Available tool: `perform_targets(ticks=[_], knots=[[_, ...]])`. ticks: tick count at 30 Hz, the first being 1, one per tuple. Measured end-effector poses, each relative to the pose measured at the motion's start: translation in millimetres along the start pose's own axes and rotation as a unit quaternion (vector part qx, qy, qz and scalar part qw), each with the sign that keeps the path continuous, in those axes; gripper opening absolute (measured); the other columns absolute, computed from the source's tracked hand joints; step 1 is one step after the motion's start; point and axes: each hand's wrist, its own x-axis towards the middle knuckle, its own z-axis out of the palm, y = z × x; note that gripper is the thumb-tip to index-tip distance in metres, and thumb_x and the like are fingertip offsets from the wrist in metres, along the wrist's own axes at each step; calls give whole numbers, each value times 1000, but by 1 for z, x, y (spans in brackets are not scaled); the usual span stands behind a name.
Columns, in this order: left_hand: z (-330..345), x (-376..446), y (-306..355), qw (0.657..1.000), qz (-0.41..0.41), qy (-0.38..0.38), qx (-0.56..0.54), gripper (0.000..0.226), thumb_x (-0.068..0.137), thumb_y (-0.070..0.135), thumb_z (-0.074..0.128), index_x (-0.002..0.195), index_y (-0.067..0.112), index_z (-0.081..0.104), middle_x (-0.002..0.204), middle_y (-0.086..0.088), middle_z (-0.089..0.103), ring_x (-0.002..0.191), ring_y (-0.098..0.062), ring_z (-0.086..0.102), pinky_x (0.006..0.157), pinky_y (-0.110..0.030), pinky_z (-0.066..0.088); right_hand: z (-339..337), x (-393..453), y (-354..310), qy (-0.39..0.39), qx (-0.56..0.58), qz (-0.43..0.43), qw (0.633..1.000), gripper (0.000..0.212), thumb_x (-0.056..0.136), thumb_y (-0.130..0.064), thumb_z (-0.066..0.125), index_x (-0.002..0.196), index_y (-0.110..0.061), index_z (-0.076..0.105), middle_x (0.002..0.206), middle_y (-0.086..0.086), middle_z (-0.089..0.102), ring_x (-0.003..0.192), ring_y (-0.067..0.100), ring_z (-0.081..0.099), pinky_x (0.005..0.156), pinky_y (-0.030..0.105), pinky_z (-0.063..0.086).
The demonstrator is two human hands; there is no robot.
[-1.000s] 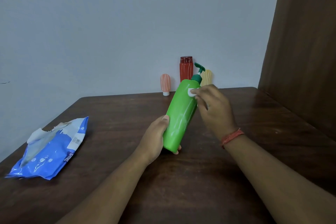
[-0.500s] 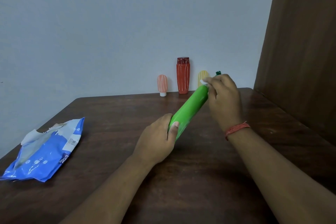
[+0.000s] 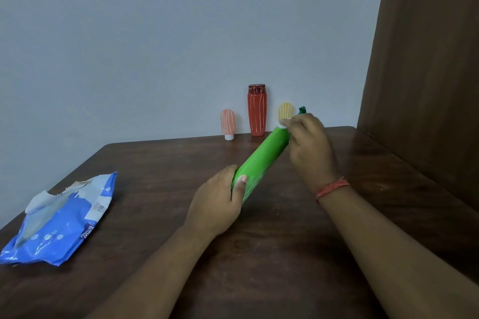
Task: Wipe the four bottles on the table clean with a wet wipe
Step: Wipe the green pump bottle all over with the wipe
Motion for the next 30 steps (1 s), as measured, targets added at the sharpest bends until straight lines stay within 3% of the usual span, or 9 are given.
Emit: perform_targets(ticks=[3,7,13,19,22,25,28,30], knots=[[1,0,-1,1000,10,-5,6,57,100,57,20,124,19,57,99,7,62,84,-11,58,65,-34,48,1,-2,16,30,-5,52,998,34,81,15,59,108,0,72,100,14,62,93,32,61,84,40,54],[3,1,-1,999,26,-16,29,58,100,57,18,126,21,55,98,12,55,83,-8,54,63,-28,41,1,1,24,8,1,88,996,32,81,17,61,107,1,72,102,13,57,92,29,58,83,33,52],[2,0,-2,1000,18,-4,23,58,101,57,19,126,20,57,99,9,59,83,-9,55,66,-32,46,-1,1,22,-38,-20,3,999,41,75,19,59,104,-5,74,100,10,61,96,28,51,85,23,39],[5,3,-9,999,-1,35,-31,59,99,63,22,109,21,63,85,9,63,75,-11,60,60,-35,47,10,-13,15,-1,30,56,998,34,85,14,57,112,-1,71,104,10,60,98,24,56,90,31,49],[6,4,-16,993,-20,49,-105,53,99,58,29,110,22,66,83,11,64,76,-4,61,58,-23,42,15,-17,2,23,114,131,984,21,90,6,60,106,-4,69,104,6,65,97,12,60,88,22,49],[4,4,-16,984,-37,35,-169,40,98,52,35,111,30,65,82,18,66,80,3,62,59,-12,38,20,-18,1,40,242,312,918,18,92,-1,63,96,-18,68,93,-4,70,88,5,64,80,22,52],[2,4,-12,972,-54,-8,-228,34,100,55,37,93,35,64,78,21,66,72,-1,61,59,-17,41,17,-8,8,102,441,413,790,27,93,7,56,94,-18,66,94,1,71,84,7,67,75,25,51],[2,5,-12,959,-59,-48,-272,39,99,57,39,94,30,67,83,9,71,73,-12,68,63,-32,52,12,-1,11,99,558,424,706,34,92,18,42,100,-8,64,97,8,71,84,14,68,74,26,55]])
